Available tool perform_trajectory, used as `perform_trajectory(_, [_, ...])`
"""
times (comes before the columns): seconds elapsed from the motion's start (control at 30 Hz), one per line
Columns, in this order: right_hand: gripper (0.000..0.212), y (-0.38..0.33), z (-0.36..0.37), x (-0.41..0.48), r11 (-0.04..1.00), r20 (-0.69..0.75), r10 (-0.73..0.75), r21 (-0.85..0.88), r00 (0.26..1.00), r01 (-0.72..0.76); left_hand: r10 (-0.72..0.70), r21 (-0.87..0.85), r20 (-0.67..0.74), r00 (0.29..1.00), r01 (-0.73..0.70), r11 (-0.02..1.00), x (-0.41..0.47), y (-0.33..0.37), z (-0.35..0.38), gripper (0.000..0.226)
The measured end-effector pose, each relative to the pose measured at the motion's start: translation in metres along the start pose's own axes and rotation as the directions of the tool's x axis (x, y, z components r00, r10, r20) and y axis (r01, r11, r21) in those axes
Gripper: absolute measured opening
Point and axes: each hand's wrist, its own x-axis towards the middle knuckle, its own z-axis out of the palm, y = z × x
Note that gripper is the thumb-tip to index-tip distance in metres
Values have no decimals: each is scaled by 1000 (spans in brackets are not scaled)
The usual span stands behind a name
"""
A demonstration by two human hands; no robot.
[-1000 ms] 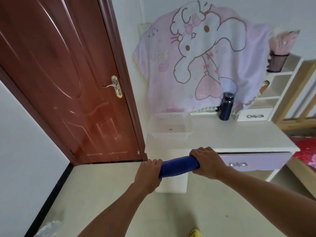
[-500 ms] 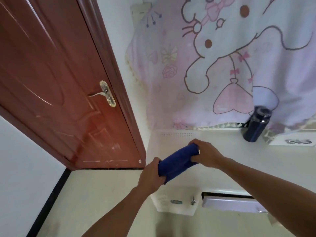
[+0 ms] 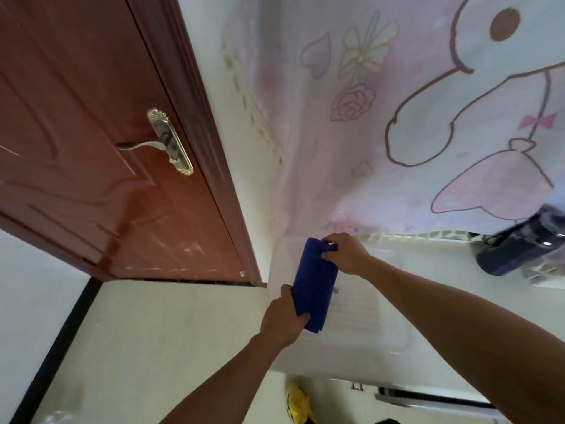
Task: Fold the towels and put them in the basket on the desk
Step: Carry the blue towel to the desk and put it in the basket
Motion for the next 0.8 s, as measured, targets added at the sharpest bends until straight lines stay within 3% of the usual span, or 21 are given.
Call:
perform_trajectory(0.17, [18, 11, 42, 40, 990, 117, 66, -135, 991, -49, -5, 248, 81, 997, -15, 969, 22, -17, 6, 56])
perform_trajectory(0.4, [30, 17, 70, 53, 954, 172, 17, -297, 985, 36, 97, 535, 258, 961, -226, 814, 25, -29, 10, 34])
perform_trajectory(0.53, [35, 13, 56, 46, 799, 81, -136, -580, 987, 158, 68, 569, 351, 934, -270, 776, 27, -28, 13, 40])
perform_trajectory(0.6, [29, 13, 50, 44, 755, 39, -241, -620, 970, 213, 42, 573, 363, 931, -259, 777, 29, -25, 13, 45])
perform_trajectory(0.73, [44, 26, 60, 45, 763, 282, -189, -560, 941, 322, -4, 601, 374, 927, -239, 763, 30, -18, 17, 53])
perform_trajectory(0.8, [51, 30, 68, 48, 788, 324, -154, -529, 933, 314, -20, 620, 370, 929, -231, 750, 30, -18, 21, 56])
